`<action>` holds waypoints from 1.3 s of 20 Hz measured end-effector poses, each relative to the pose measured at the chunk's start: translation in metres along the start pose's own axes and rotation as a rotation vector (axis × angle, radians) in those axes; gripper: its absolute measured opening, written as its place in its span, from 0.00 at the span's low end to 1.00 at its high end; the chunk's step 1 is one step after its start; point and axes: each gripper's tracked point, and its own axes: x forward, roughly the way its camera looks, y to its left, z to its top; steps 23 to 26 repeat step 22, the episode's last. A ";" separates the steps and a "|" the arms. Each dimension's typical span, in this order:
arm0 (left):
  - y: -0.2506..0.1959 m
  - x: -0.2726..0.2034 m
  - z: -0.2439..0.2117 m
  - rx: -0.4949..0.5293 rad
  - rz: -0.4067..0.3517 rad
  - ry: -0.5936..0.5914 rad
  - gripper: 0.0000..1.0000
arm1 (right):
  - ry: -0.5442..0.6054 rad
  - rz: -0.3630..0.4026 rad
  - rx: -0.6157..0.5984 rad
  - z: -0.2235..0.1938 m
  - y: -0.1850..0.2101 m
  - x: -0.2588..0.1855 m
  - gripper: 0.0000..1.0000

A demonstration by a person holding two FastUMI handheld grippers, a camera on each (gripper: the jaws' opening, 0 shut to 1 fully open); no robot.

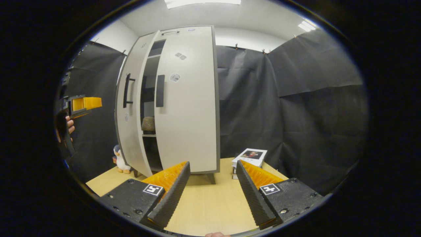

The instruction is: Grab one shoe with the right hand and put it into the shoe cabinet, grab the other shoe with the left hand and put it into the shoe cabinet; then close the right door with the right hand and the left door with the left hand.

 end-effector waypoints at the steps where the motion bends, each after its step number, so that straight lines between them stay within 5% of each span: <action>1: -0.005 -0.007 -0.009 -0.002 -0.002 0.003 0.94 | 0.006 0.007 -0.002 -0.003 0.003 -0.001 0.92; 5: -0.017 -0.038 -0.040 0.052 0.012 0.013 0.94 | 0.026 0.035 -0.003 -0.013 0.013 -0.003 0.93; 13: -0.044 -0.058 -0.085 -0.019 -0.015 0.105 0.95 | -0.024 0.027 0.012 -0.009 0.017 -0.011 0.92; 26: -0.043 -0.059 -0.083 -0.029 0.008 0.113 0.95 | -0.039 0.045 -0.003 -0.006 0.016 -0.012 0.92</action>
